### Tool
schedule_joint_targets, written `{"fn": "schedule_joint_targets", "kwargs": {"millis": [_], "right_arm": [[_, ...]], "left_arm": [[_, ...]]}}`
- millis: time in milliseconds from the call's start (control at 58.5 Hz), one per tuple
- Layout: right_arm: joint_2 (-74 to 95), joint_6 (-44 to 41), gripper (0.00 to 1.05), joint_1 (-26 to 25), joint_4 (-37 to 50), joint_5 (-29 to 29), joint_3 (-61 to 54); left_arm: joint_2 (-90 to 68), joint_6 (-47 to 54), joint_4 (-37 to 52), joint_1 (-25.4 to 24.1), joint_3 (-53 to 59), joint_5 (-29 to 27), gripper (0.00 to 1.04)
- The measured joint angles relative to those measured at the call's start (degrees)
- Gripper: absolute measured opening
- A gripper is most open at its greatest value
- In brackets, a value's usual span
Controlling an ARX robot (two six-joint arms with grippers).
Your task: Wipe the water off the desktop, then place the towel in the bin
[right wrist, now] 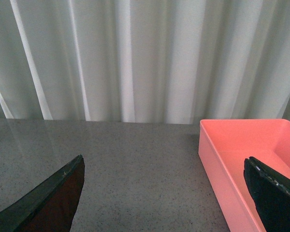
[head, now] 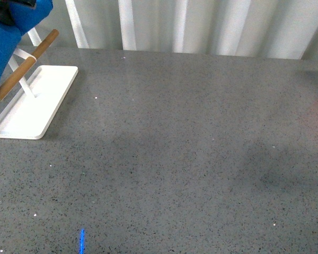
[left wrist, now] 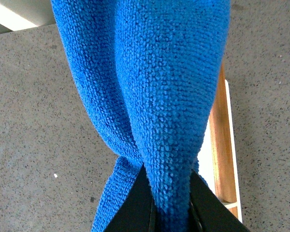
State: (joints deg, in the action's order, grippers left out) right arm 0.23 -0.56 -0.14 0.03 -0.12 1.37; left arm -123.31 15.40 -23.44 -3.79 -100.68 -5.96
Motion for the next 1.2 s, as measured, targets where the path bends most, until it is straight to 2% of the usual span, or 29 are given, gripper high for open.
{"fn": "schedule_joint_targets", "kwargs": {"millis": [222, 376, 479, 581, 701, 838, 991, 1009, 1026, 1060, 1077, 1128, 1197], "right_arm": [[0.0, 0.0, 0.98, 0.0, 0.0, 0.0, 0.0], [0.0, 0.0, 0.98, 0.0, 0.0, 0.0, 0.0], [0.0, 0.0, 0.98, 0.0, 0.0, 0.0, 0.0], [0.0, 0.0, 0.98, 0.0, 0.0, 0.0, 0.0], [0.0, 0.0, 0.98, 0.0, 0.0, 0.0, 0.0], [0.0, 0.0, 0.98, 0.0, 0.0, 0.0, 0.0], [0.0, 0.0, 0.98, 0.0, 0.0, 0.0, 0.0], [0.1, -0.2, 0.98, -0.1, -0.1, -0.5, 0.0], [1.0, -1.1, 0.98, -0.9, -2.0, -3.4, 0.6], [4.8, -3.9, 0.98, -4.1, -9.3, -13.1, 3.5], [6.2, -4.7, 0.98, -5.0, -11.2, -15.5, 4.3], [13.0, -8.0, 0.98, -9.4, -19.5, -28.0, 8.0], [16.5, -9.4, 0.98, -12.8, -20.2, -35.3, 9.8]], "left_arm": [[6.8, -2.1, -0.4, 0.2, -1.7, 5.8, 0.06], [14.6, -6.2, 4.3, 2.5, 1.7, 12.1, 0.06], [23.0, -12.2, 11.5, 7.8, 10.0, 18.4, 0.06], [27.6, -16.2, 17.0, 13.0, 16.2, 21.5, 0.06], [30.5, -20.2, 23.0, 19.4, 22.2, 22.7, 0.06], [31.1, -28.3, 32.9, 29.0, 28.6, 22.9, 0.06], [29.9, -34.2, 39.8, 33.5, 30.6, 22.5, 0.06], [29.7, -34.7, 40.4, 33.9, 30.8, 22.3, 0.06], [29.6, -35.0, 41.0, 34.3, 31.0, 22.2, 0.06], [29.3, -36.1, 41.9, 34.9, 31.4, 22.3, 0.06], [29.2, -36.4, 42.1, 34.9, 31.5, 22.4, 0.06], [28.9, -36.9, 42.5, 35.6, 31.6, 22.1, 0.06], [28.7, -37.7, 42.6, 36.1, 31.6, 22.4, 0.06]]}}
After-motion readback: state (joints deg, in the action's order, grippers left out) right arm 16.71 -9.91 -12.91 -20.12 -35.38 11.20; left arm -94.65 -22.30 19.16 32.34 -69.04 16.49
